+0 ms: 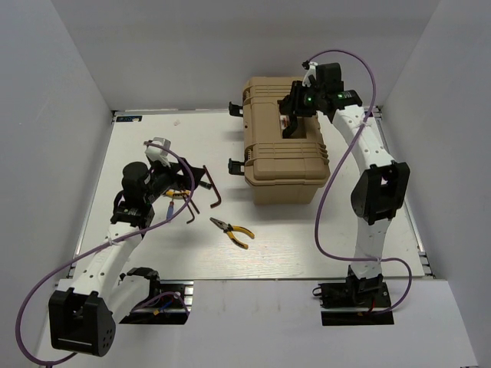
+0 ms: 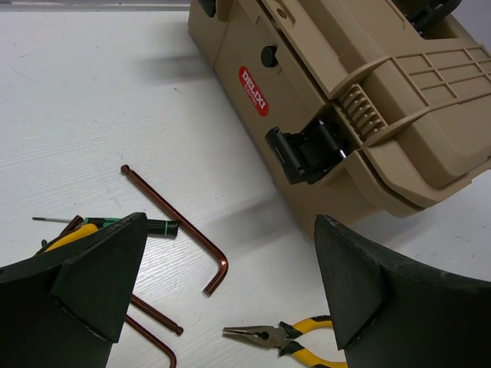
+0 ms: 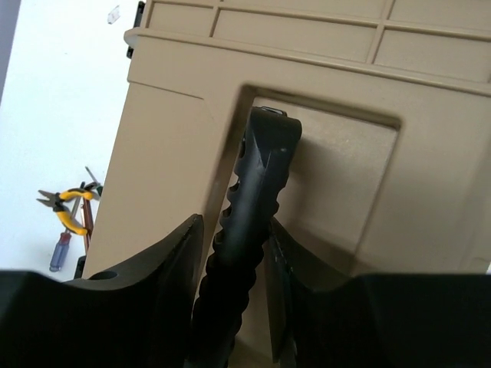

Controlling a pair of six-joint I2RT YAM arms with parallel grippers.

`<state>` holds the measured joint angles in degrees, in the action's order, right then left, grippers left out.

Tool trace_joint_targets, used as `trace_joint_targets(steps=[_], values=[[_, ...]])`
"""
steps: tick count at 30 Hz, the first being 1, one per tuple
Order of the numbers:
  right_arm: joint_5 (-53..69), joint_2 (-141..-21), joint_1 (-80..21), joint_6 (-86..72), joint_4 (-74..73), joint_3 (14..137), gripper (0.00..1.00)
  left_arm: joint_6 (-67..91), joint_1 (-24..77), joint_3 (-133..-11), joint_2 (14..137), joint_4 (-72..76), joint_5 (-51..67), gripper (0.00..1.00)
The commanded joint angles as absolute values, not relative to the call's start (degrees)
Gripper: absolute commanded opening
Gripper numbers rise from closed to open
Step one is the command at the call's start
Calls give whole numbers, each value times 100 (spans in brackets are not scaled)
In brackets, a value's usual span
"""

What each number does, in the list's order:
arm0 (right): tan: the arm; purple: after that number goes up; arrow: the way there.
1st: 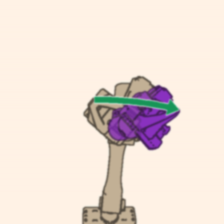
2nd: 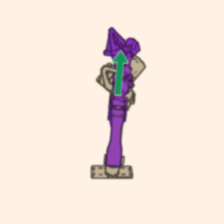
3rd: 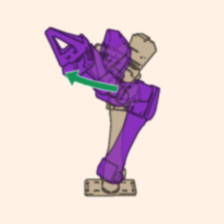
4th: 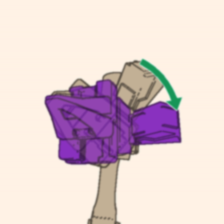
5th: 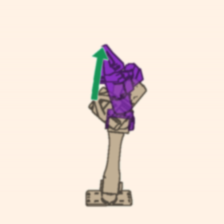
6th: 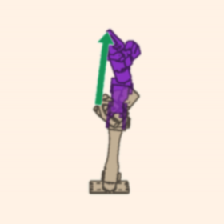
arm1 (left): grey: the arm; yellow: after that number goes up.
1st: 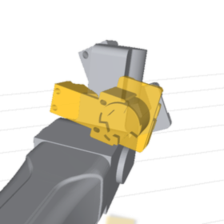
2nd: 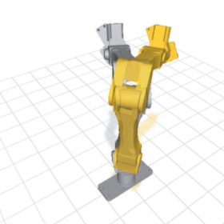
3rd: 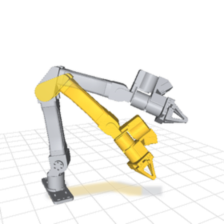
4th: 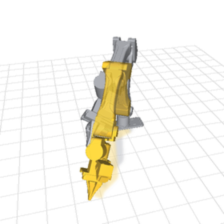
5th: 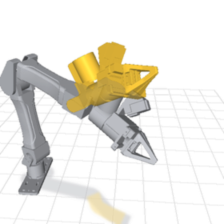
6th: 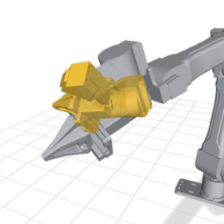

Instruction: Sort the tools into containers

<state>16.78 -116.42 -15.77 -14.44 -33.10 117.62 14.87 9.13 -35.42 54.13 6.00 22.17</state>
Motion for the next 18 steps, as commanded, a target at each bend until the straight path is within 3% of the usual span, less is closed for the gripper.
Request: trace_joint_targets(steps=[1,14,18], values=[[1328,-11453,-1679,-1081,-3331,11971,0,1424,923,-3762,5379,642,2382,100],[1380,-10610,-1626,-1749,-3261,12498,0,1599,923,-3762,5624,860,2627,100],[1625,-10415,-1521,-1740,-3287,12542,0,1845,923,-3814,5923,1133,2961,94]])
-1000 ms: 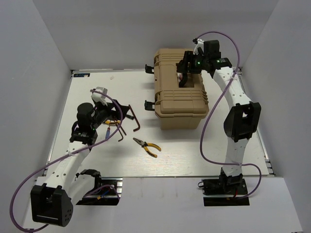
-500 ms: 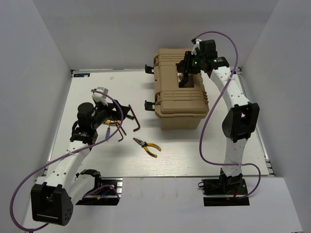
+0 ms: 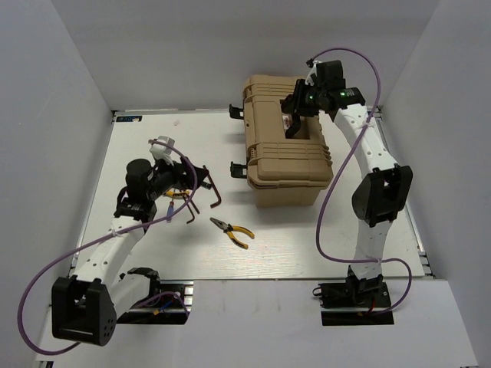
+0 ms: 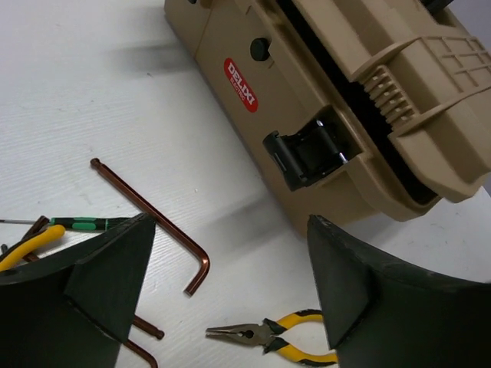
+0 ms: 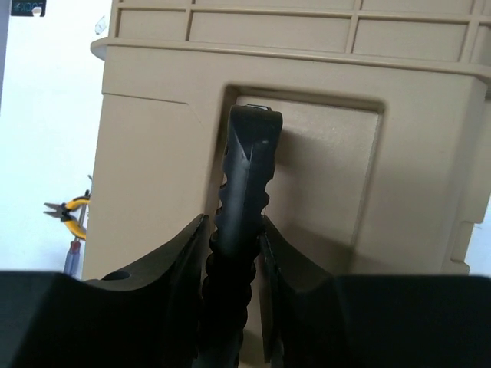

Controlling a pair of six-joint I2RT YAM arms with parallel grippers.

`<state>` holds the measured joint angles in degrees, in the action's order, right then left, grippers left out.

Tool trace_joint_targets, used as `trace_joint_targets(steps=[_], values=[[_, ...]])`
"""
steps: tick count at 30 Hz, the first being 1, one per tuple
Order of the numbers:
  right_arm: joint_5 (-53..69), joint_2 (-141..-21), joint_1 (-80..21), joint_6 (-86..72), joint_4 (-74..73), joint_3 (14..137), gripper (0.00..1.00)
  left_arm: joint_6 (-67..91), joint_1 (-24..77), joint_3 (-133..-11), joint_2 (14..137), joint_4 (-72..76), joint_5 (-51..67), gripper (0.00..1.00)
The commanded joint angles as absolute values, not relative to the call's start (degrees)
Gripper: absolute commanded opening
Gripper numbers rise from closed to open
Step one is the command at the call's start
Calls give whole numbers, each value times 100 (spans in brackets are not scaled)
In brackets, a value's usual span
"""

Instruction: Sort the tools into containers

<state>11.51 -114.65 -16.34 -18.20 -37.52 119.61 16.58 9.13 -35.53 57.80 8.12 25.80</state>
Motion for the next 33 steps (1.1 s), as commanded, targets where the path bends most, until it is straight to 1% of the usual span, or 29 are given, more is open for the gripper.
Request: trace_joint_targets(steps=[1,4,9,15,21,26,30,33], values=[[1748,-10406,-1451,-1758,-3278,12551,0,1907,923,-3936,6020,1134,3014,88],[2003,-10196,-1371,-1793,-3261,12542,0,2117,923,-4191,6354,1282,3172,83],[2329,-9941,-1222,-1872,-3155,12516,0,2346,976,-4464,6828,1608,3226,83],[2470,-9782,-941,-2091,-3120,12516,0,2399,1247,-5271,7742,1564,3226,80],[2338,-9747,-651,-2188,-3032,12384,0,2339,1880,-6273,8533,801,2673,79],[2267,-9809,-343,-2373,-2919,12305,0,2285,2582,-7170,9306,-138,1838,79],[2434,-9835,-185,-2583,-2813,12147,0,2285,2952,-7426,9588,-466,1276,79],[2645,-9879,-62,-2803,-2663,12033,0,2285,3207,-7479,9720,-606,1099,79]])
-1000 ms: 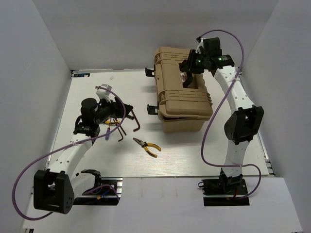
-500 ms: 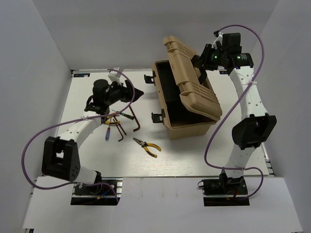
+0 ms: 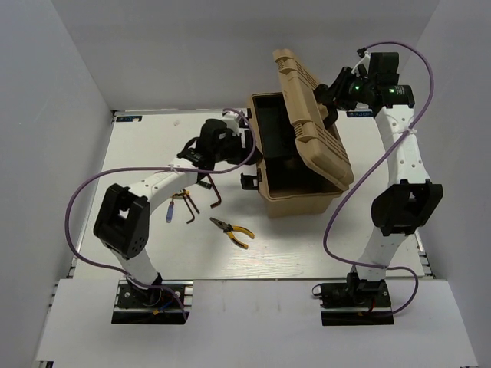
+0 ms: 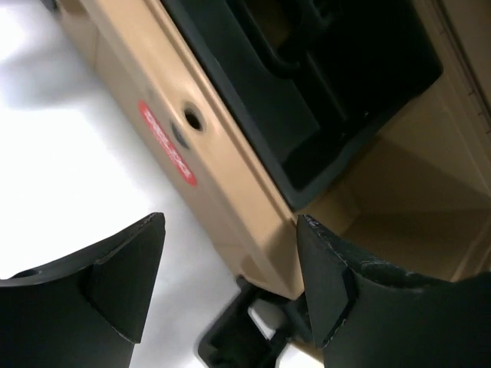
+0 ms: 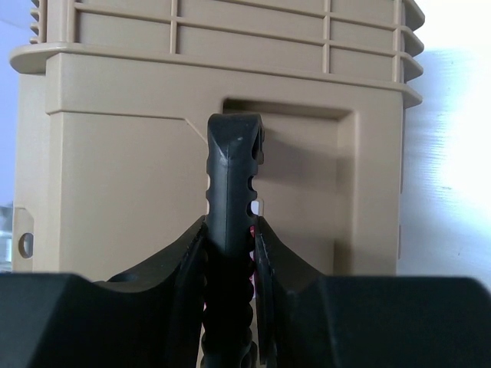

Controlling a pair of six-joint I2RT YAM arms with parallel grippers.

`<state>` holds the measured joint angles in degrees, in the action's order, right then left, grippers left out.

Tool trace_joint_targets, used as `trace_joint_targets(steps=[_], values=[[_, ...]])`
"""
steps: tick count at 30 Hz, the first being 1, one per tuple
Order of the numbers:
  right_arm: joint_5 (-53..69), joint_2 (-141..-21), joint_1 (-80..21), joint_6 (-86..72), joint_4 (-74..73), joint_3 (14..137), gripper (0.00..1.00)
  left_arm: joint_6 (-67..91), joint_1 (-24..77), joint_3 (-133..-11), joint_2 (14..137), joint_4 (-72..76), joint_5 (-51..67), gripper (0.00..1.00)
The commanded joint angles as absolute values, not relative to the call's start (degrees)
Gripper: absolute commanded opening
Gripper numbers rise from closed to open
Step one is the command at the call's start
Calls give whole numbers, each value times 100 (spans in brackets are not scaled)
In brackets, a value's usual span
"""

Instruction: Sort the tools into containers

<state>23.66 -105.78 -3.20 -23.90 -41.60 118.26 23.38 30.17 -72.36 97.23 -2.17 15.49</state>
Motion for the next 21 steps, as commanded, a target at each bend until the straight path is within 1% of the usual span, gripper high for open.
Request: trace_joint_targets(steps=[1,9,17,19,21], values=[[2672,-9888,112,-2839,-2611,12015,0,2216,3269,-7601,9721,-693,1003,79],[3146,-9853,290,-3190,-2330,11734,0,1986,3744,-8103,10054,-1204,353,79],[3480,-9765,378,-3524,-2066,11444,0,1934,4051,-8120,10002,-1037,281,79],[3542,-9765,395,-3577,-1943,11400,0,1934,4052,-8296,10159,-1361,212,79],[3674,-9747,422,-3647,-1881,11294,0,1872,4113,-8420,10292,-1537,18,76]])
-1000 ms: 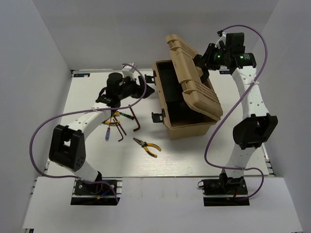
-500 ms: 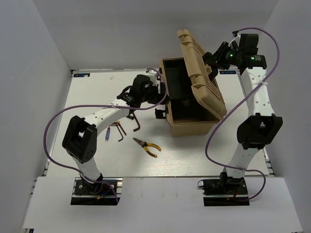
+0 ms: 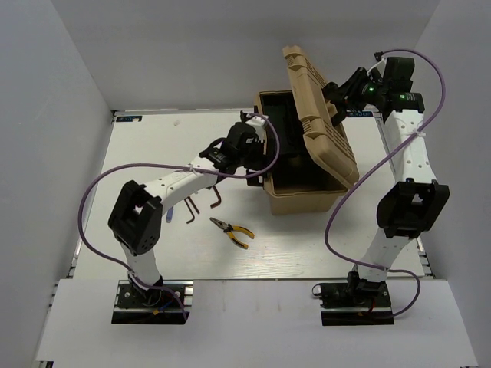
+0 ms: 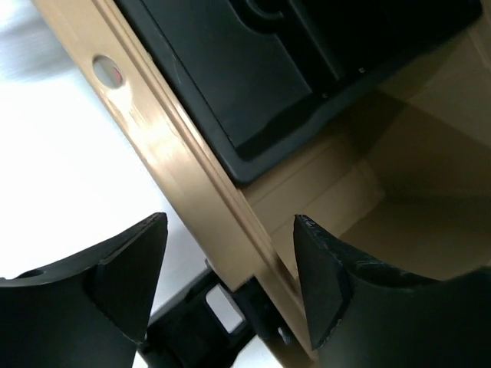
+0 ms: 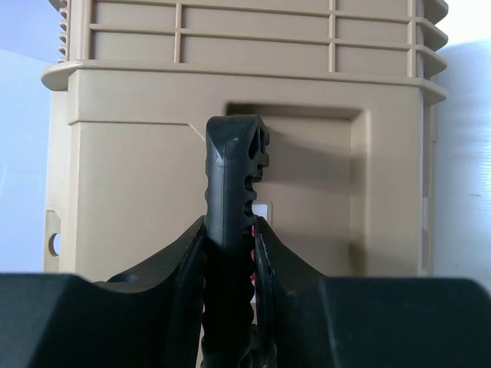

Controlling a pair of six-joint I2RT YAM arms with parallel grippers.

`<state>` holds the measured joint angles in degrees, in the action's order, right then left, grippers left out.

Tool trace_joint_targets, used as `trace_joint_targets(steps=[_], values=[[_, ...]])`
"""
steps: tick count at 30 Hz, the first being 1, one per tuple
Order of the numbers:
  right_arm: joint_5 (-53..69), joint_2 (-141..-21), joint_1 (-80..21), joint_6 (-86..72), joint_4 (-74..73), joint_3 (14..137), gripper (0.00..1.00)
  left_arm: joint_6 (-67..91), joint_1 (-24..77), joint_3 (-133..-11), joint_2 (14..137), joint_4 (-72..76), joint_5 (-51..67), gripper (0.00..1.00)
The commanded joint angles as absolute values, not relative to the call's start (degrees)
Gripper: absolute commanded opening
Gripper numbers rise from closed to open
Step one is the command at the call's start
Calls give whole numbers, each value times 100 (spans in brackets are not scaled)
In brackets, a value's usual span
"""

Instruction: Sort the tools into containers

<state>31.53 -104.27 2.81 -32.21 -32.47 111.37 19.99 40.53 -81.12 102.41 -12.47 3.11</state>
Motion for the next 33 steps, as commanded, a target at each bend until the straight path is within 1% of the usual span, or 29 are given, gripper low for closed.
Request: trace_joint_targets(steps=[1,2,4,5,10,12,20,27,33], values=[[3709,-9695,431,-3647,-1890,11277,0,1872,4165,-8420,10362,-1590,-96,75],[3726,-9677,465,-3595,-1872,11259,0,1872,4166,-8420,10362,-1643,-158,71],[3718,-9589,545,-3420,-1949,11241,0,1872,4166,-8420,10362,-1696,-263,69],[3726,-9571,623,-3384,-1986,11224,0,1872,4166,-8420,10362,-1748,-351,65],[4113,-9387,958,-3392,-1785,10750,0,1872,4166,-8420,10415,-1802,-466,61],[4315,-9369,1142,-3419,-1652,10618,0,1872,4166,-8420,10415,-1802,-527,58],[4877,-9413,1714,-3243,-1573,10441,0,1925,4166,-8288,10362,-1802,-632,56],[5869,-9756,2346,-3182,-1574,10441,0,2030,4061,-8077,10195,-1696,-686,56],[6354,-10037,2689,-3024,-1634,10433,0,2083,4061,-7972,10195,-1583,-738,56]])
